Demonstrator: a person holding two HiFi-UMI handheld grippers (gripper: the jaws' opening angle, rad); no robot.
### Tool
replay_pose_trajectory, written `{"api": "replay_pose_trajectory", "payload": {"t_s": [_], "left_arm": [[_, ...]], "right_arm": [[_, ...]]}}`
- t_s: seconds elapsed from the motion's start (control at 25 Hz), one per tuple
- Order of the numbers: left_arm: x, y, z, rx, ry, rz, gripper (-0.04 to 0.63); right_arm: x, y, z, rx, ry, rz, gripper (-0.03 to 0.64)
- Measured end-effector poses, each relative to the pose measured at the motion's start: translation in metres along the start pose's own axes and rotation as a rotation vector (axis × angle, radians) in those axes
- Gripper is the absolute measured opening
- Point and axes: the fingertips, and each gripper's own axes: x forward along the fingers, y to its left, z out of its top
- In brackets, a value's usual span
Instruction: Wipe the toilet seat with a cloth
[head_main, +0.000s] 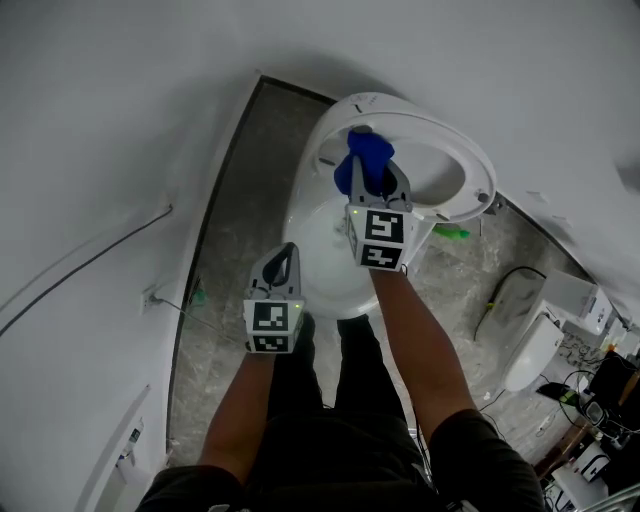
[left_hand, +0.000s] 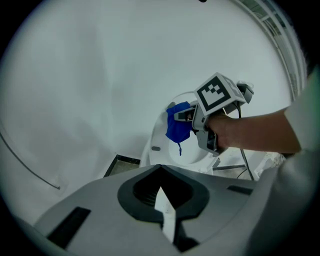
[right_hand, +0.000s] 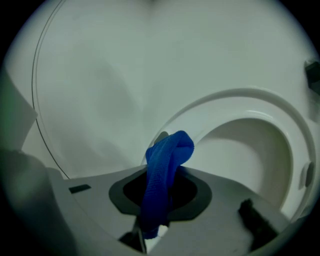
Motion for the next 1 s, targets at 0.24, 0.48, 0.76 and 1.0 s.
{"api": "replay_pose_trajectory", "payload": {"t_s": [0.24,0.48,0.76,1.0], "left_arm": [[-0.004,-0.004,0.03,0.066,-0.029,-0.004,0.0],[0.003,0.004,0.067,0.18,-0.048,0.002,0.0],[0.025,-0.028,0.15,0.343,-0.171,-0.065,0.0],[0.058,-0.06,0.194,0.613,-0.184,-0.088,0.02]], "right_arm": [[-0.017,-0.015,0.017,0.003,-0.017,-0.028,0.078],[-0.06,-0.026,0.032,0.064,-0.069,-0.021,0.078],[-0.153,-0.03,0.008,0.115,-0.065,0.012,0.078],[-0.211,-0.029,-0.019,0.051,-0.03,0.049,0.078]]}}
